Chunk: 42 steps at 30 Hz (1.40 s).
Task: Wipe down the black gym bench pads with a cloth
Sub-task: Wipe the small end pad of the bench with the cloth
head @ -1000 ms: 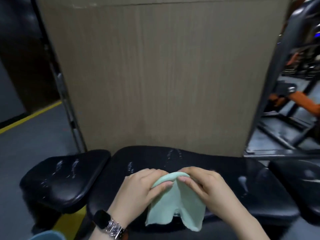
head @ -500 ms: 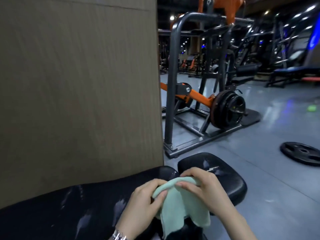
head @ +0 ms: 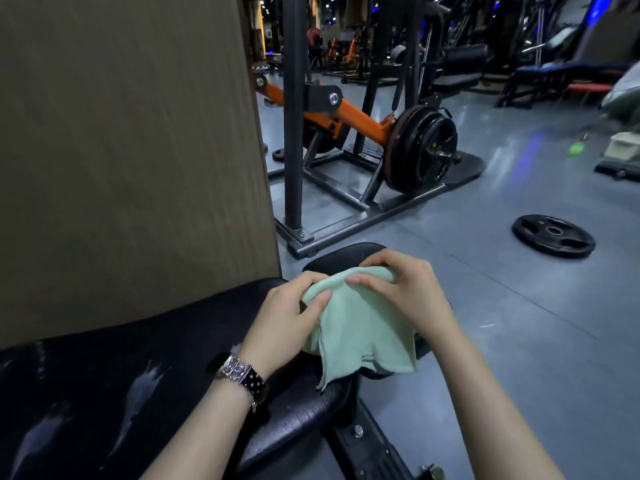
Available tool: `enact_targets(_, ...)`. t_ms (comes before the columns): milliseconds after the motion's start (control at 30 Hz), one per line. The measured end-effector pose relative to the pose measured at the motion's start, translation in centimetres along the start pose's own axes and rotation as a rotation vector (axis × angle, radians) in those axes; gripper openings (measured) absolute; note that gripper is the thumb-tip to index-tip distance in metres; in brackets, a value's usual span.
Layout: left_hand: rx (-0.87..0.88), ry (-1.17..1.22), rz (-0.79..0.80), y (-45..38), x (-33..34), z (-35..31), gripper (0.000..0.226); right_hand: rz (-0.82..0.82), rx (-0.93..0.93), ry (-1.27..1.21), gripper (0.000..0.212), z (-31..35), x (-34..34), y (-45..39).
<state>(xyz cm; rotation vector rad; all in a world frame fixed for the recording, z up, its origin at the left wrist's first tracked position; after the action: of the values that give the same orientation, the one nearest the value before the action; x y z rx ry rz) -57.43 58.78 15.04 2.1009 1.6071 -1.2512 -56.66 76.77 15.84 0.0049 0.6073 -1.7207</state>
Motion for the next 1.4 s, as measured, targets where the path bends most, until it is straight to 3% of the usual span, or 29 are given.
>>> enact_targets(233,-0.112,0.147,0.028,-2.2,3.9,1.0,0.010,-0.082,0.172,0.038,0.024,-4.0,-1.8,-0.3)
enact_targets(333,-0.135,0.089,0.040,-2.6,5.3,1.6,0.011,-0.113,0.191,0.158,0.035,-5.7,-1.7,0.0)
enact_targets(400,-0.146,0.012,0.042,-2.8,5.9,1.8,0.013,-0.153,0.100,0.351,0.042,-5.9,-1.4,0.6)
enact_targets(500,-0.179,0.007,0.041,-2.9,6.9,2.6,0.015,-0.197,-0.152,0.507,0.030,-5.2,0.3,2.1)
enact_targets(567,-0.212,0.024,0.028,-3.1,7.3,3.1,0.016,-0.148,-0.191,0.509,0.029,-5.5,2.0,3.3)
enact_targets(667,-0.226,-0.012,-0.025,-2.9,7.0,3.2,0.023,-0.017,-0.163,0.569,0.043,-5.9,4.2,4.5)
enact_targets(800,-0.111,-0.072,-0.121,-0.4,4.9,1.7,0.030,0.160,-0.085,0.676,0.059,-6.6,4.9,6.0)
enact_targets(1033,0.051,-0.181,-0.213,8.3,4.1,1.5,0.026,0.212,-0.125,0.818,0.058,-6.7,3.7,8.6)
enact_targets(1200,0.105,-0.210,-0.323,11.4,4.2,1.6,0.022,0.195,0.022,0.867,0.061,-6.6,5.0,7.2)
enact_targets(1300,0.097,-0.227,-0.344,11.7,4.1,1.6,0.021,0.232,0.106,0.870,0.068,-7.0,5.9,5.5)
enact_targets(1400,0.063,-0.209,-0.363,11.7,3.7,1.6,0.021,0.321,0.082,0.861,0.090,-7.0,6.8,3.6)
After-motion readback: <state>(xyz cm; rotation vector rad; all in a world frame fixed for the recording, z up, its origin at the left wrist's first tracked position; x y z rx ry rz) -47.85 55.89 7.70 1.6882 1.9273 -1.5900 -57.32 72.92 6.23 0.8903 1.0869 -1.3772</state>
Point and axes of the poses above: each hand's wrist, its own y-axis away from the middle knuckle, its own x-axis out of the palm, z = x × y, the point moved 6 cm from there along -y, towards the middle knuckle, and after that the axes turned 14 degrees about -y, right-handed, at the moved point
